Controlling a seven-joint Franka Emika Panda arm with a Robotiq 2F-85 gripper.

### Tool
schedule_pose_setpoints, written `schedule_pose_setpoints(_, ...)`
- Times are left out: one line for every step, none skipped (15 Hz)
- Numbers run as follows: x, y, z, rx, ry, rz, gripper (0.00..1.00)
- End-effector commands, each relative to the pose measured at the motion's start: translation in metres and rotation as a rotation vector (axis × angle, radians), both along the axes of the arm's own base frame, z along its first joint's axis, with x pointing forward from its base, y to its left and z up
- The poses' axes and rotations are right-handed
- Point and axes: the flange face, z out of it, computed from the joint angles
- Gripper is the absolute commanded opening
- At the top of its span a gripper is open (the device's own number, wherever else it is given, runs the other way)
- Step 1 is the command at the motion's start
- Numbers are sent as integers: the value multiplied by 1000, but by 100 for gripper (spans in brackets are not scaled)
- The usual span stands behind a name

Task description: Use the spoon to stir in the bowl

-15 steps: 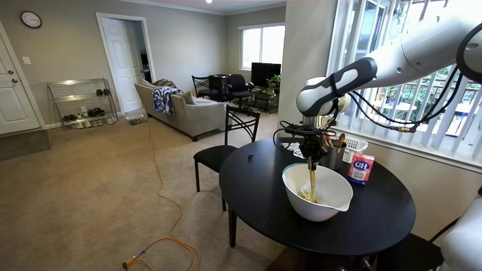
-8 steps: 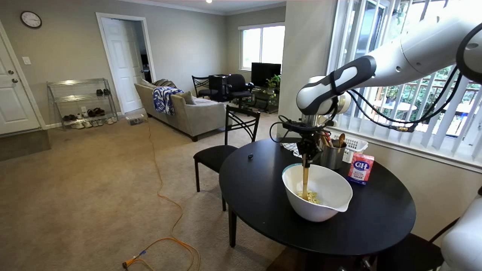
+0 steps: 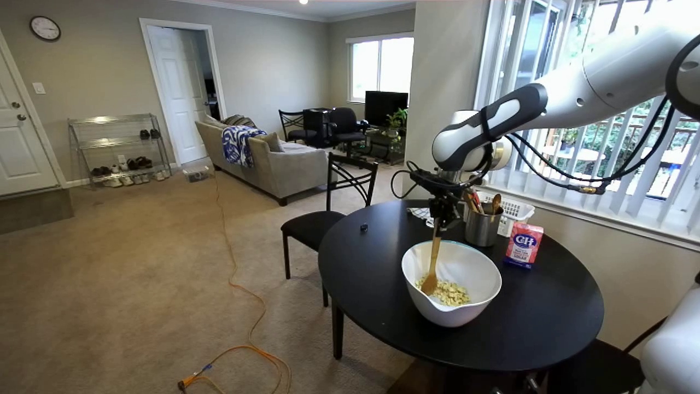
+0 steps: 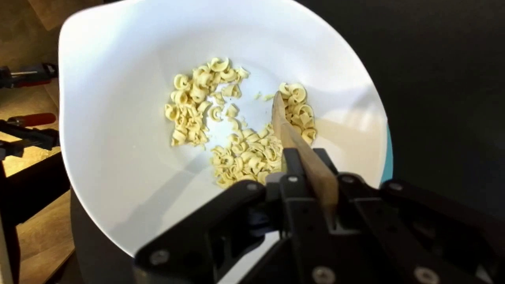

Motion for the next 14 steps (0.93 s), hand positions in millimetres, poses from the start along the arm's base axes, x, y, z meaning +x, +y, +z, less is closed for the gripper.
schedule_pose_setpoints(-4, -3, -6, -72, -62, -16, 3)
schedule_pose_setpoints(-4, -8, -9, -97, -56, -11, 3)
schedule_pose_setpoints(-6, -9, -10, -112, -52, -5, 3)
schedule_pose_setpoints(-7, -12, -10, -127, -43, 5, 3)
schedule_pose_setpoints(-8, -12, -10, -138, -38, 13, 3)
schedule_pose_setpoints(-9, -14, -11, -148, -25, 33, 3)
schedule_pose_setpoints(-10, -14, -11, -157, -21, 45, 3)
schedule_pose_setpoints(-11, -15, -12, -166, -15, 55, 3)
schedule_pose_setpoints(-12, -15, -11, -176, -15, 61, 3)
schedule_pose_setpoints(-12, -16, -11, -189, -12, 70, 3)
schedule_pose_setpoints(-12, -17, -10, -201, -11, 76, 3)
schedule_pose_setpoints(-13, -19, -9, -216, -4, 91, 3)
schedule_pose_setpoints(-13, -20, -8, -232, 1, 106, 3)
schedule_pose_setpoints(-13, -22, -7, -250, 8, 124, 3)
